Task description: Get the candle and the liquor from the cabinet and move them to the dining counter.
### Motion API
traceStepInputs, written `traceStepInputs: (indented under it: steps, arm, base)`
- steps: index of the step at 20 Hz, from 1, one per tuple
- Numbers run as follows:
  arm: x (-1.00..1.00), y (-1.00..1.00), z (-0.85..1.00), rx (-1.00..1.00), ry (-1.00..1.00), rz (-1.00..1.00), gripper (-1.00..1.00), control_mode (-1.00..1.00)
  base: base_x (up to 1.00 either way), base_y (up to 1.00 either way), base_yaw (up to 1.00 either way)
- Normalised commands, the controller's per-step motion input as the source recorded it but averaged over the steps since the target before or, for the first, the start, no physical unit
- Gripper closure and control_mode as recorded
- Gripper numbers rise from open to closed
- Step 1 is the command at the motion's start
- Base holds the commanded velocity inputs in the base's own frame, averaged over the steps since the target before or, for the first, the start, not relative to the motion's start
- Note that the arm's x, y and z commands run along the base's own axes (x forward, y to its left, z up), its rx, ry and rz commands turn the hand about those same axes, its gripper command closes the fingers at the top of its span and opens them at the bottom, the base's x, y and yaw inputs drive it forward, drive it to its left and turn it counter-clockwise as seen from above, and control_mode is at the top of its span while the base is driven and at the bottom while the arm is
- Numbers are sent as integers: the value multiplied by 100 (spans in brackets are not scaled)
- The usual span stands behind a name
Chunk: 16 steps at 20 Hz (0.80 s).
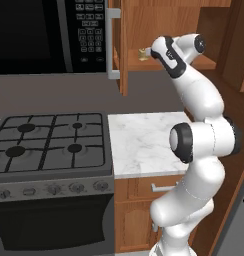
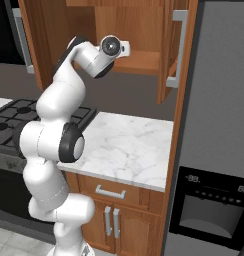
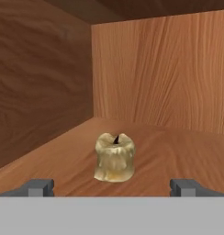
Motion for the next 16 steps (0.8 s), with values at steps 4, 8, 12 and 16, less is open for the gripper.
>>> traceStepInputs:
  steps: [4,8,12,16]
  arm:
    - [21,2,-1,0,0,0,-100,-100]
    - [14,2,0,0,1,0,-100,-100]
    - [10,3,0,0,1,0,-100,-100]
    - [6,5,-4,0,0,0,-100,-100]
  base:
    - [0,0,0]
    - [0,0,0]
    - [0,0,0]
    - [0,0,0]
